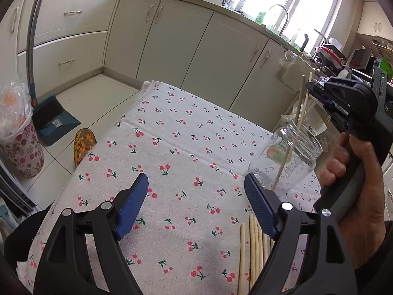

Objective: Organize utensils
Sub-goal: 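Carry the chopstick over the glass jar with the right gripper and open it, then move both grippers back to the chopsticks and grasp one with the left gripper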

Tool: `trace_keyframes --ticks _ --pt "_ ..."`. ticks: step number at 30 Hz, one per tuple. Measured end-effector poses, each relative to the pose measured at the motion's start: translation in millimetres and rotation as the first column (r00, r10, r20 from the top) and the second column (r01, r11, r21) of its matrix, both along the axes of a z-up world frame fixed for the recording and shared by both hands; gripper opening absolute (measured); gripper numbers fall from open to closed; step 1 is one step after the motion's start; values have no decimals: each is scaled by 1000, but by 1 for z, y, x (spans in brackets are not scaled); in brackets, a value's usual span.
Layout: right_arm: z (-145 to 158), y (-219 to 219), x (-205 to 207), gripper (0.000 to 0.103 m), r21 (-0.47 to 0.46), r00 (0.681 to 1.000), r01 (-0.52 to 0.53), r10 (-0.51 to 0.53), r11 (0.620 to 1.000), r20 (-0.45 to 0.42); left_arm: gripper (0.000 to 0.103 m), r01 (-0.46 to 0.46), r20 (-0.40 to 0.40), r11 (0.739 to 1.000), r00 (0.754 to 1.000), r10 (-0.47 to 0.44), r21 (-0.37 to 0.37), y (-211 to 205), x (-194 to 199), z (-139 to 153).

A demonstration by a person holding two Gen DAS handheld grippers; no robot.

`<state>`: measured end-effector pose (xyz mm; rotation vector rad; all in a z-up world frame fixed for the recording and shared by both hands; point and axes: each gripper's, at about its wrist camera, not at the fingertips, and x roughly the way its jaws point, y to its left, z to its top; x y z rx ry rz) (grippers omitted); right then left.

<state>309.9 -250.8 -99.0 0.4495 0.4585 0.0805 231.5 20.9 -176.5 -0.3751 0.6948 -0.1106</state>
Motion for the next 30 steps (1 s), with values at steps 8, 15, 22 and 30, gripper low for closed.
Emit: trace_keyframes --ticks 8,15,22,30 --pt "2 10 -36 8 -64 996 -90 89 994 -24 80 0 -2 1000 1000 0 9 -1 -8 9" --pt "4 -6 -96 43 -79 992 -88 80 993 -99 81 22 -39 998 999 -20 58 -7 -22 17" --pt "-50 -8 -170 25 -88 933 -122 84 989 -349 83 59 -110 991 993 -46 121 -12 -41 11" --pt "-77 13 -175 20 -114 890 -175 107 978 -444 83 106 -147 978 986 -79 182 -22 -62 13"
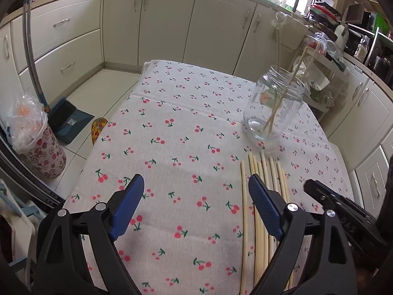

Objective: Organize utensils
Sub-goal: 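Move both grippers back to the chopsticks and grasp one with the left gripper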

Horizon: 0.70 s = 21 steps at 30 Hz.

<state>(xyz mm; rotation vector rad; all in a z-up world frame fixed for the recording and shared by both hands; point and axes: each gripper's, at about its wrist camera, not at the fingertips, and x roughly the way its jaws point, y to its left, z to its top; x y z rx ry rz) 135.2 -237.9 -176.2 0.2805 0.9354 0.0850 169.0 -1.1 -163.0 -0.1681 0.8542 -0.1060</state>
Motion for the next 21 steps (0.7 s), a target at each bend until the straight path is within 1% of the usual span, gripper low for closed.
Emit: trace_keyframes --ticks 11,14,16,18,21 --pt "-22 13 7 20 -81 997 -25 19 996 -74 87 17 -6 1000 1000 -17 14 0 -15 5" --pt "-23 15 8 20 -97 997 -37 30 995 -69 87 18 -10 1000 1000 -18 19 -1 -13 4" --pt "-24 17 10 20 -124 997 -41 33 991 -67 87 20 -15 1000 1000 -20 23 -2 -11 2" --pt "-25 17 13 20 -137 997 -54 44 989 -71 87 24 -20 999 1000 -23 36 -5 -7 0" --pt "-24 22 13 20 -184 995 -82 70 979 -72 87 36 -29 997 999 -34 64 -14 2 -5"
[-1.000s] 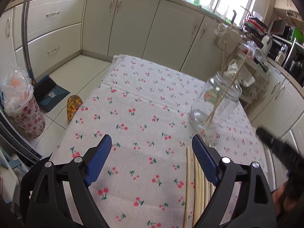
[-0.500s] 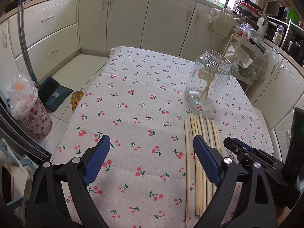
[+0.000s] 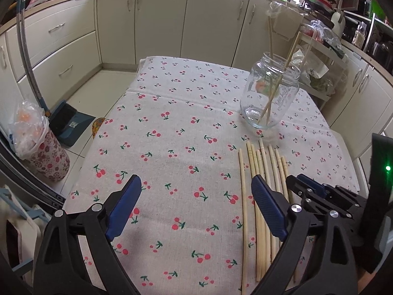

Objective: Organize utensils
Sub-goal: 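Move both grippers back to the chopsticks and grasp one with the left gripper, then lift the chopstick into the glass jar with the left gripper while the right gripper grasps another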

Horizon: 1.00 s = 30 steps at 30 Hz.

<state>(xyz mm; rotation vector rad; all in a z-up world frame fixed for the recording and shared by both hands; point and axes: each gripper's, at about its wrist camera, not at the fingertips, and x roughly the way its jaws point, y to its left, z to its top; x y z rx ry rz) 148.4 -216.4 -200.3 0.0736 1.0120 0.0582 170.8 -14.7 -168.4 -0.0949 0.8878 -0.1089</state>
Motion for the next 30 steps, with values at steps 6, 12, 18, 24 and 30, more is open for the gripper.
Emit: trace_keyframes --ticks 6,12,18,24,30 --pt "2 -23 -7 18 4 1000 22 -22 1000 -14 87 56 -29 996 998 -53 76 -26 24 -14" --pt "2 -46 -12 18 80 999 39 -38 996 -17 83 111 -87 982 991 -98 156 -49 46 -35" --pt "0 -48 -11 18 114 999 44 -43 993 -13 68 147 -90 974 987 -133 173 -59 53 -42" --pt "0 -43 -5 16 111 1000 26 -25 993 -11 12 244 -105 963 967 -232 114 -71 55 -37" --pt "0 -40 -5 10 125 999 11 -7 992 -32 4 249 -164 967 953 -255 -56 -49 67 -35"
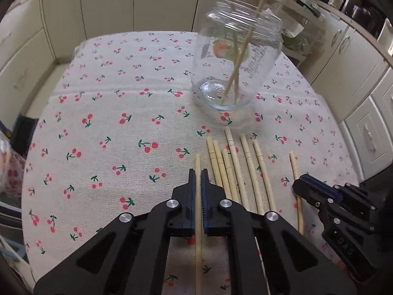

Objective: Organize utensils
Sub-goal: 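Lift the chopstick into the glass jar with the left gripper while the right gripper grasps another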

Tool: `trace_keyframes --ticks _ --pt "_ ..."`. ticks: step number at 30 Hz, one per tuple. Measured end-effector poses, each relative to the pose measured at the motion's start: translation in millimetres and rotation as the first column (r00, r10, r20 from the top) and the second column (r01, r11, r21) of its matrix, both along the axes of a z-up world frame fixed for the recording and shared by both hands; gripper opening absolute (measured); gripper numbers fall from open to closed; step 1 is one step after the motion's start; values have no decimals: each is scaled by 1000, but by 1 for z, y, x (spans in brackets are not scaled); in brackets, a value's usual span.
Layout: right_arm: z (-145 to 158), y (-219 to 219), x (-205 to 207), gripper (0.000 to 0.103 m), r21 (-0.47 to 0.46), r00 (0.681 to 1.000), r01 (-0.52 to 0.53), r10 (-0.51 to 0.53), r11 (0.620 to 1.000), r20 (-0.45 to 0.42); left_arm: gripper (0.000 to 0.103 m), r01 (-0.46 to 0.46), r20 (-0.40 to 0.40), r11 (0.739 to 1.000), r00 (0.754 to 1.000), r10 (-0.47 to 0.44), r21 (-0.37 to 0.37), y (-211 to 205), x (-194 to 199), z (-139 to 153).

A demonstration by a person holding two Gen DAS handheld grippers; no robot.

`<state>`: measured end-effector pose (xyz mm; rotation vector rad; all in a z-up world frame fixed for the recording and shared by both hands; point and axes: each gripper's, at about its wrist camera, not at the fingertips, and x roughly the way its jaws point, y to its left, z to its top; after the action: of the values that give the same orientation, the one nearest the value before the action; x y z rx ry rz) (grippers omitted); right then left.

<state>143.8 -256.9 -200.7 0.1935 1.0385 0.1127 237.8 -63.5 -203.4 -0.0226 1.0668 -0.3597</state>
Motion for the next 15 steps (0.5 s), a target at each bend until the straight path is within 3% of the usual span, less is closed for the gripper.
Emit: trace_keyframes --ticks 5,13,15 --pt "0 0 1 10 5 1000 9 -9 1000 -19 5 21 -16 1000 1000 -21 -6 6 -1 -2" --pt "0 2 -1 8 -9 1000 8 -8 1000 -4 5 73 -7 993 997 -73 95 -7 2 1" --pt "-1 -2 -1 7 9 1000 18 -18 1000 3 4 81 -12 993 997 -80 88 -7 3 4"
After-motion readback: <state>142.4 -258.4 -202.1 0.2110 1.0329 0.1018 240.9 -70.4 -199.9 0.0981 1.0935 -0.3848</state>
